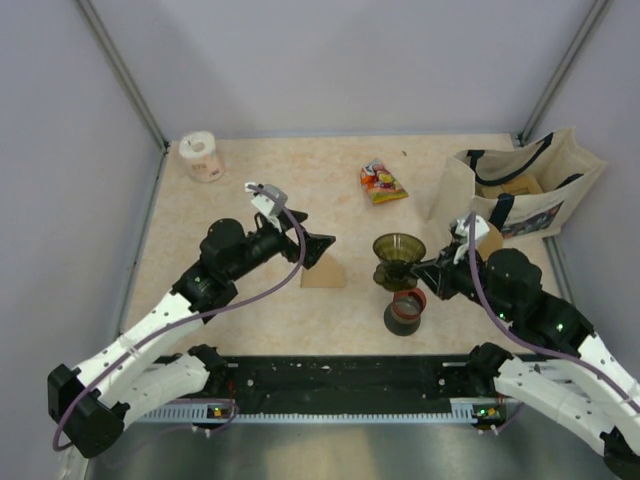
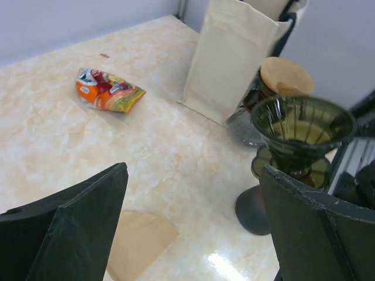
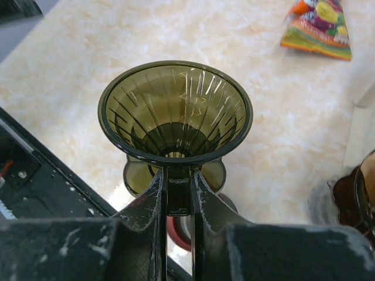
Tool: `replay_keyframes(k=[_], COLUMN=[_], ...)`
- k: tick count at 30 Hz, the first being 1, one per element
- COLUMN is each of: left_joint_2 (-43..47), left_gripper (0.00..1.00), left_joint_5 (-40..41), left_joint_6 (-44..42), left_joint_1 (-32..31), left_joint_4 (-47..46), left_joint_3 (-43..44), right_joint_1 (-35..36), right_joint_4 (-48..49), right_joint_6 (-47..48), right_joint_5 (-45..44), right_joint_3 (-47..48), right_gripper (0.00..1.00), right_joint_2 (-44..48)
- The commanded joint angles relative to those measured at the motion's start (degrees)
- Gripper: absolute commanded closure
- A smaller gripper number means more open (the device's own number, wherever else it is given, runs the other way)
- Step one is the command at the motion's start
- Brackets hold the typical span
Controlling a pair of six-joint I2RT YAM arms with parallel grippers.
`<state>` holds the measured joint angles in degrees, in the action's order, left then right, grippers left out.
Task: Place the coffee filter in the dripper
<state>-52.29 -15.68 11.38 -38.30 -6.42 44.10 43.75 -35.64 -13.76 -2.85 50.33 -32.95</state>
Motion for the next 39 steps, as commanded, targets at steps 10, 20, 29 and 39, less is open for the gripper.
replay_keyframes(k=[10,20,29,39], left_joint_2=[1.41,-0.53,-1.94,-2.81], left_gripper=[0.01,0.01,0.01,0.01], left_joint_5=[11.46,11.81,10.76,10.76], left_joint_6=[11.30,10.95,11.30,10.68], left_joint_1=[-0.02,-0.10,-0.02,-0.02], left_joint_4=[-3.69,-3.78,-4.84,-5.27], left_joint_3=[-4.02,-4.11,-4.72,-4.63], right_joint_1=[0.11,0.02,0.11,0.11], right_joint_4=[4.79,5.23,-0.31,-3.12], right_joint_6=[5.67,-4.33,-6.19,-9.53], right_joint_5=[-0.22,-2.86,0.48,-5.59], right_joint_3=[-9.19,-11.92,-8.14,-8.67], right_gripper=[1.00,1.00,1.00,1.00], right_joint_2=[15.02,14.84,13.70,14.84])
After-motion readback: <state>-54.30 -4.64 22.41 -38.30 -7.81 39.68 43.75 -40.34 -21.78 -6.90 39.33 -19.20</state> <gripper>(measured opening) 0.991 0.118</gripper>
